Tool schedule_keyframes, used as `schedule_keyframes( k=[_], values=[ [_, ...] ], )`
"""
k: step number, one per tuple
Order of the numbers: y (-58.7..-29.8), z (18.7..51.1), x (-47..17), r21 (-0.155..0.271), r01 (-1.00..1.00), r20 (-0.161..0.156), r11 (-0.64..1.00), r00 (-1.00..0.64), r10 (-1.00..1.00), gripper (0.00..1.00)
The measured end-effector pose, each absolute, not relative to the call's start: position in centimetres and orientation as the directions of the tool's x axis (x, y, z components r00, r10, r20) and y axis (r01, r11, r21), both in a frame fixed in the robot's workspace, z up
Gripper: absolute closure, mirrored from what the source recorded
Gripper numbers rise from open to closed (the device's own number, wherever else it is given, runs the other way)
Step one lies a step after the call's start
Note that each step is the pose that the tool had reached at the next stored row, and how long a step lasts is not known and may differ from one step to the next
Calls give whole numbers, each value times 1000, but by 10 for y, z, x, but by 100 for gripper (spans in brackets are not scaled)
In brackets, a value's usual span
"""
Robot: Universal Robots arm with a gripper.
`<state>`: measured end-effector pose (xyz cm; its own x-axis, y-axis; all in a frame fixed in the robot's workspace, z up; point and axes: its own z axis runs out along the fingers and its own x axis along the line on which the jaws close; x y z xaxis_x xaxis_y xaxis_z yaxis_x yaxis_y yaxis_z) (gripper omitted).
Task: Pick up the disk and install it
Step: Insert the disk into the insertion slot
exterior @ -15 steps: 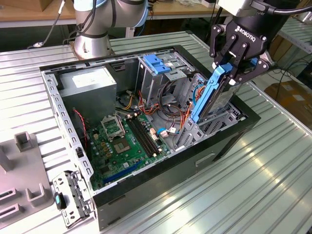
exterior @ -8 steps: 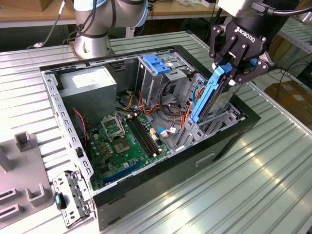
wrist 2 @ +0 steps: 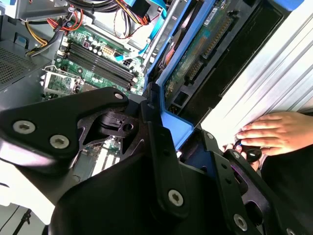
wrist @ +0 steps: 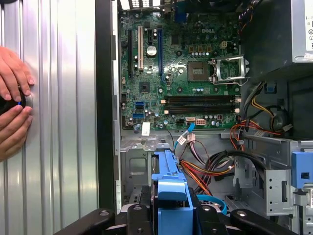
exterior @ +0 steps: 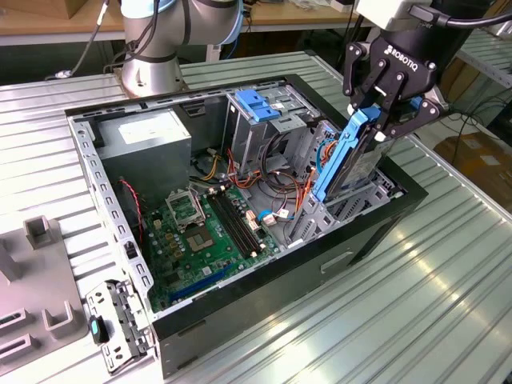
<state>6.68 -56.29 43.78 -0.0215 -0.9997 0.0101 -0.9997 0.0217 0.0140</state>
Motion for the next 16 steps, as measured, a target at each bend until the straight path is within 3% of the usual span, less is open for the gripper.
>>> schedule_keyframes(
  k=[5, 6, 12, 13, 16],
  values=[
    [-563, 438, 67, 14, -1000, 10, 22, -21, -1000, 62],
    [-563, 438, 67, 14, -1000, 10, 22, -22, -1000, 55],
    [-563, 433, 67, 14, -1000, 10, 22, -22, -1000, 55],
    [-563, 429, 67, 14, -1000, 10, 22, -22, -1000, 57],
    [-563, 422, 70, 14, -1000, 10, 22, -22, -1000, 76]
  ],
)
